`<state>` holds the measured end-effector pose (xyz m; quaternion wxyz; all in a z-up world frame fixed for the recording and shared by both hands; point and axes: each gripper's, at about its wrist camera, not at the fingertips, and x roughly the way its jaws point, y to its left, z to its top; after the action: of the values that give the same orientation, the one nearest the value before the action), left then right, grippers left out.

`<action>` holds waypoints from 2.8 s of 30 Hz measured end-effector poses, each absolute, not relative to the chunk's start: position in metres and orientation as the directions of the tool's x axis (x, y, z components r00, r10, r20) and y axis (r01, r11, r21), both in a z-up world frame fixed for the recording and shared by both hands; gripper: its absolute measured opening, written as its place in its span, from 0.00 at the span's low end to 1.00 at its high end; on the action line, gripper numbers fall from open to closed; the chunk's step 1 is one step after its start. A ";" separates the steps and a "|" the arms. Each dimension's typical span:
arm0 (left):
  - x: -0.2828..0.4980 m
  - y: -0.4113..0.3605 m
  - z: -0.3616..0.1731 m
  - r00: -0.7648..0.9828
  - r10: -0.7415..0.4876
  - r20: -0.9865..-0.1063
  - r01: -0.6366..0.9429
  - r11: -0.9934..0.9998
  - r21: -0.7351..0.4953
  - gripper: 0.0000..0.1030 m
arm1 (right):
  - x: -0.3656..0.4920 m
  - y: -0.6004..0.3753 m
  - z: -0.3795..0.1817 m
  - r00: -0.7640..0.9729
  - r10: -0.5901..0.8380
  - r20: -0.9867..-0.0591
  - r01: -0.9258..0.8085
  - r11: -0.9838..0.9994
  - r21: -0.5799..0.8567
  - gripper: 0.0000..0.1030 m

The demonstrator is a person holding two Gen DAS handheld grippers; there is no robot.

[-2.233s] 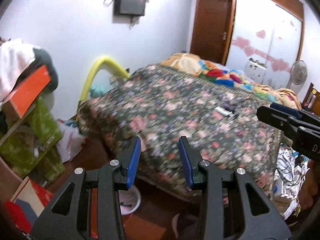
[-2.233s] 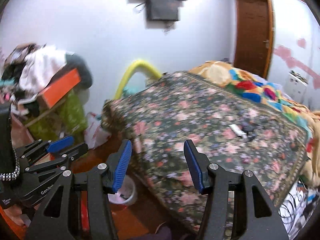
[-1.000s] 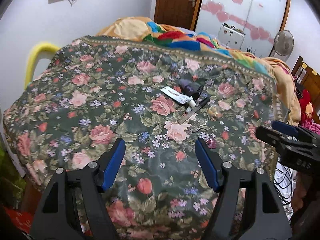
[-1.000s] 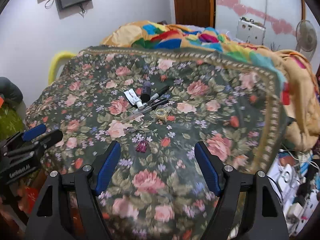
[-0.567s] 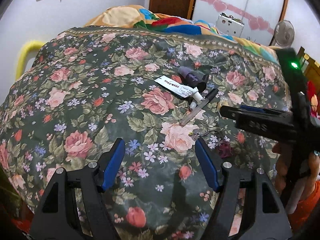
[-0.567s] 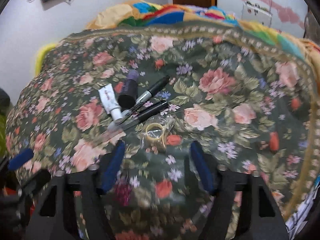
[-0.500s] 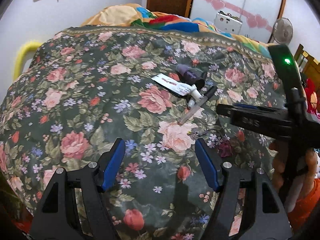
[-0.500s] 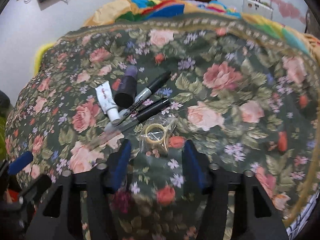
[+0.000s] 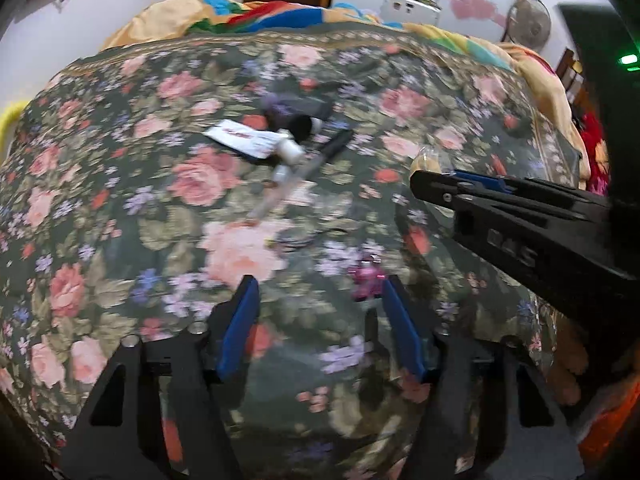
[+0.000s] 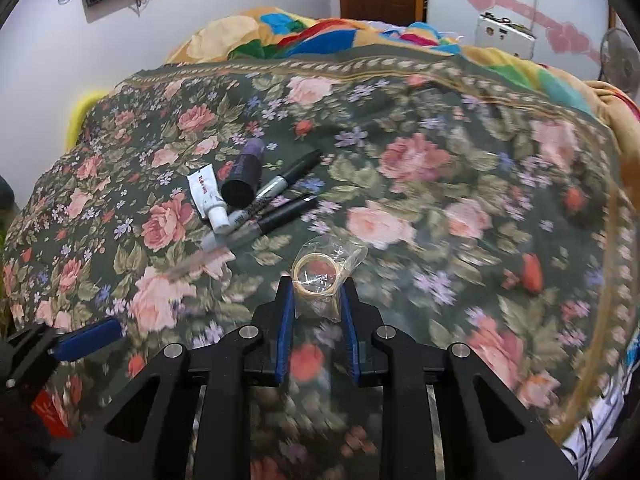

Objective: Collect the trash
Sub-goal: 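Lower both grippers toward the markers and tape on the bedspread, then grasp the pink keychain with the left gripper while the right gripper grasps the bagged tape roll, then carry the keychain and tape roll in both grippers over the white bin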

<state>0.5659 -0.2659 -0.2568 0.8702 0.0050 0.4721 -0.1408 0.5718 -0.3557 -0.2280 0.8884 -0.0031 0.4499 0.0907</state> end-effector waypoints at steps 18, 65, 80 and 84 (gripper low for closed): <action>0.560 -0.278 -0.246 0.504 -0.249 -0.827 0.228 0.962 -0.151 0.20 | 0.538 -0.383 -0.211 0.576 0.131 -0.807 -0.136 0.989 0.063 0.20; 0.225 0.097 -0.097 0.695 0.115 -0.709 -0.295 0.946 -0.136 0.20 | 0.309 -0.063 -0.085 0.513 0.483 -0.710 -0.649 0.759 0.047 0.20; 0.231 0.158 -0.229 0.498 -0.026 -0.867 -0.386 0.888 -0.249 0.20 | 0.308 0.020 -0.159 0.308 0.454 -0.836 -0.741 0.666 0.089 0.20; 0.243 0.168 -0.253 0.465 -0.053 -0.884 -0.404 0.876 -0.264 0.20 | 0.315 0.031 -0.170 0.277 0.442 -0.853 -0.737 0.667 0.106 0.20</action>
<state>0.2433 0.1678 -0.2532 0.8257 -0.2253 0.5061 0.1063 0.3149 0.0314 -0.1696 0.7834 -0.1574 0.4688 0.3765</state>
